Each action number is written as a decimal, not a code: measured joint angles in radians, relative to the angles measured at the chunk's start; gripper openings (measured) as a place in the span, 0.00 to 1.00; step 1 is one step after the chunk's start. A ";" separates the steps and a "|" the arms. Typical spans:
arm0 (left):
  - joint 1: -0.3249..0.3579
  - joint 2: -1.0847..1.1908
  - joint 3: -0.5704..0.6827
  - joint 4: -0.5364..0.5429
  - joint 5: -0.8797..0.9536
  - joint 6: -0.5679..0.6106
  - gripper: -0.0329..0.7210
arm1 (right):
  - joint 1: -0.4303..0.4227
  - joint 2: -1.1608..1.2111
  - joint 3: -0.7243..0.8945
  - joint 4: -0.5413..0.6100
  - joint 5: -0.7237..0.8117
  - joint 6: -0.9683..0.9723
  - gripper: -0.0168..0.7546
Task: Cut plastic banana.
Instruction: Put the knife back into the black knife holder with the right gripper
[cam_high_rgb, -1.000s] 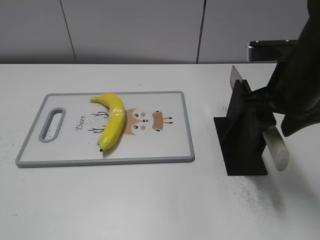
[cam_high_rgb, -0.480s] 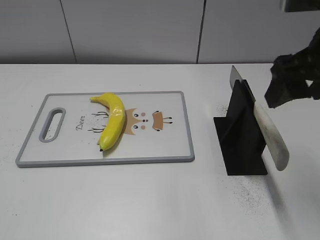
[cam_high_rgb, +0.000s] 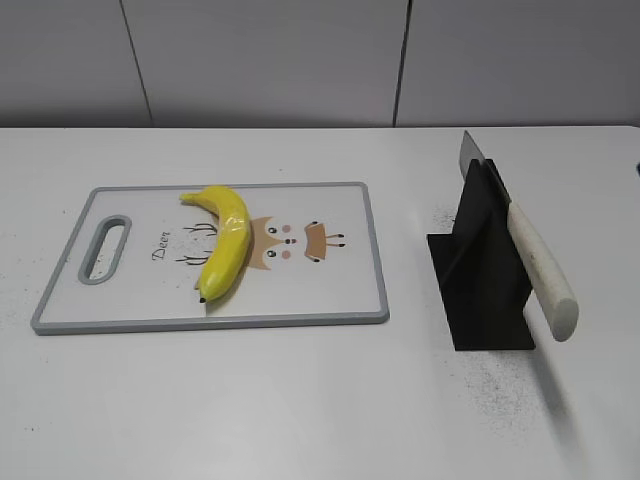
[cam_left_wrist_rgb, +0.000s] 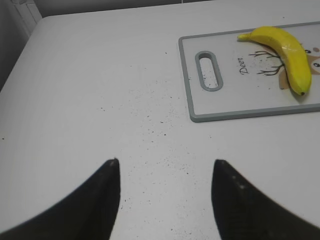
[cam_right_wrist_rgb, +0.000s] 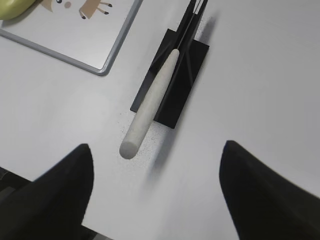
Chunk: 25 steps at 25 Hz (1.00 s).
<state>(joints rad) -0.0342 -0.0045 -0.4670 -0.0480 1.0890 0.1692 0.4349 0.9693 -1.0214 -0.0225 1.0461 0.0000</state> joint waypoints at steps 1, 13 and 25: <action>0.000 0.000 0.000 0.000 0.000 0.000 0.76 | 0.000 -0.038 0.018 0.001 0.001 -0.005 0.79; 0.000 0.000 0.000 0.001 0.000 0.000 0.76 | 0.000 -0.380 0.296 0.003 0.004 -0.020 0.79; 0.000 0.000 0.000 0.001 0.000 0.000 0.76 | 0.000 -0.686 0.511 0.004 0.005 -0.022 0.79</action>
<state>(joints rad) -0.0342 -0.0045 -0.4670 -0.0474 1.0890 0.1692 0.4349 0.2837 -0.5104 -0.0185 1.0507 -0.0222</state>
